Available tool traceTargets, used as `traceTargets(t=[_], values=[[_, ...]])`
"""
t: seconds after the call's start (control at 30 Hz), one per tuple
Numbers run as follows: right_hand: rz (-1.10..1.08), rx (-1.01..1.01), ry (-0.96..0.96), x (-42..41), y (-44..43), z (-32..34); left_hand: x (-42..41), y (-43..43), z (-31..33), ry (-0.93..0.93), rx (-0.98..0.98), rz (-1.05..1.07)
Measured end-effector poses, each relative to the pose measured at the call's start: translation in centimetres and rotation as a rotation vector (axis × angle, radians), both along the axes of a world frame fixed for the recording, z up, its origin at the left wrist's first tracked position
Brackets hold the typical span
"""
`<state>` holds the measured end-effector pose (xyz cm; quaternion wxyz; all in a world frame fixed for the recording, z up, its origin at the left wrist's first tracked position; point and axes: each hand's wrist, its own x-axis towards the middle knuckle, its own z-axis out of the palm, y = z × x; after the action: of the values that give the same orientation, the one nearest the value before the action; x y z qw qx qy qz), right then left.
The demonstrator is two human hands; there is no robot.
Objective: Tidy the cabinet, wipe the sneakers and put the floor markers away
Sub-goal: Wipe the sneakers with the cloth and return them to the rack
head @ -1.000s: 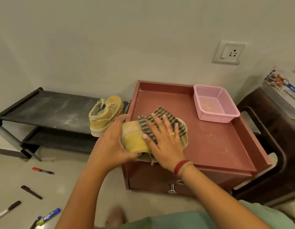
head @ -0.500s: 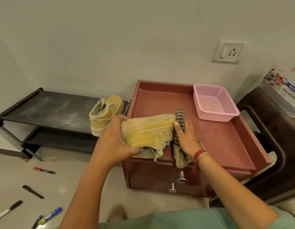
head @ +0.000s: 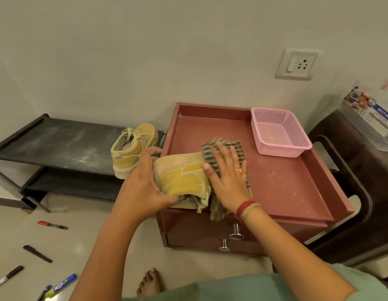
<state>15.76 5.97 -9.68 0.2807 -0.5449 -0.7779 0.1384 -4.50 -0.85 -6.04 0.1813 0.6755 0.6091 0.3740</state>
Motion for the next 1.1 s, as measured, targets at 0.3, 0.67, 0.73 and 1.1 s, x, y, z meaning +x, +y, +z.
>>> traceTargets(t=[0.3, 0.67, 0.73, 1.1], values=[[-0.215, -0.313, 0.419, 4.3, 1.6, -1.9, 0.2, 0.1, -0.2, -0.022, -0.028, 0.036], [-0.073, -0.072, 0.082, 3.9, 0.5, -1.9, 0.7, -0.5, 0.2, -0.026, -0.038, 0.065], [-0.140, -0.169, 0.117, 4.8, 0.9, -2.8, 0.8, -0.5, 0.3, -0.028, -0.056, 0.073], [-0.274, 0.126, 0.701, 8.3, -1.5, 6.3, 1.6, -0.6, 0.6, 0.031, -0.129, 0.125]])
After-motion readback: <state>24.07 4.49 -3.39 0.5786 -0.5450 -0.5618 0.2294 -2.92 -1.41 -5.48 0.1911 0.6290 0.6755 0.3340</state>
